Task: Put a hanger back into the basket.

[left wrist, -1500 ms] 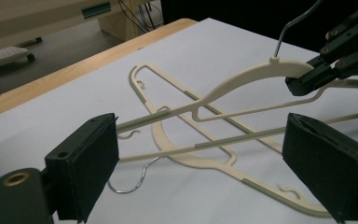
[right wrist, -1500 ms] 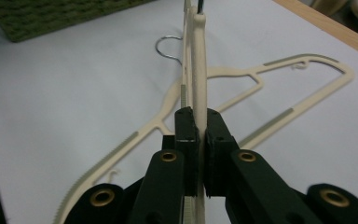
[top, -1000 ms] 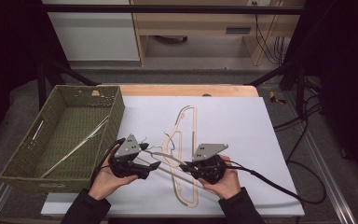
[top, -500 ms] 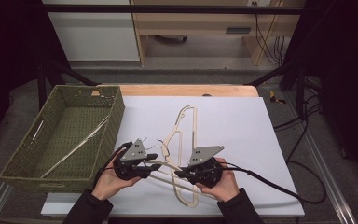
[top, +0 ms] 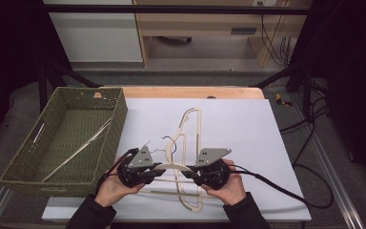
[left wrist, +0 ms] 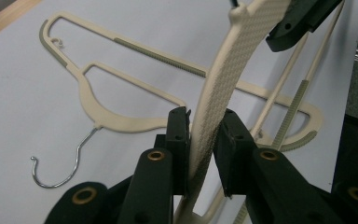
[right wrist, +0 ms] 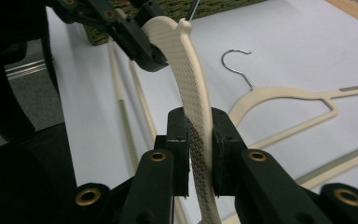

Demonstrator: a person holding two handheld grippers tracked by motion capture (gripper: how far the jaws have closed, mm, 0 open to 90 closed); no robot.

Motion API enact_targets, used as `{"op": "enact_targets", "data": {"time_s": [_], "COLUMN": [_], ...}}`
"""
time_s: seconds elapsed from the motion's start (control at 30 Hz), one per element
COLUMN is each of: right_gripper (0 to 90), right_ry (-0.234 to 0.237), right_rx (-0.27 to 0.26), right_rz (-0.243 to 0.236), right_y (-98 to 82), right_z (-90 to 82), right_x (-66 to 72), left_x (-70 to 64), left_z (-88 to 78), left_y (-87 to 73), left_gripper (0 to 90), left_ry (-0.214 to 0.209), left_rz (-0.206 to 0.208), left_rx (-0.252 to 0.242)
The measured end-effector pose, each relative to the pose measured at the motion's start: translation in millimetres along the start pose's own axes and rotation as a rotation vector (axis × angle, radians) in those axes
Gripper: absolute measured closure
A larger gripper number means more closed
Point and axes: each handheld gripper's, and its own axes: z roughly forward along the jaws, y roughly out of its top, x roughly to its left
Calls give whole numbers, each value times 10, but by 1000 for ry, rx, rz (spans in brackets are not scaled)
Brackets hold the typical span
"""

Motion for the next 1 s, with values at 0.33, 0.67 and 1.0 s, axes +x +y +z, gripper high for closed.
{"op": "enact_targets", "data": {"time_s": [0.33,0.67,1.0], "right_gripper": [680,529,257], "right_ry": [-59,-101,-137], "right_rx": [-14,-26,-79], "right_rz": [46,43,92], "right_y": [-32,-58,-93], "right_z": [-26,-62,-285], "right_x": [-65,-100,-181], "left_x": [-79,-183,-129], "left_z": [25,37,-39], "left_y": [32,68,55], "left_gripper": [811,863,863], "left_ry": [-62,-126,-50], "left_rz": [-42,-49,-100], "left_rx": [7,-24,-71]}}
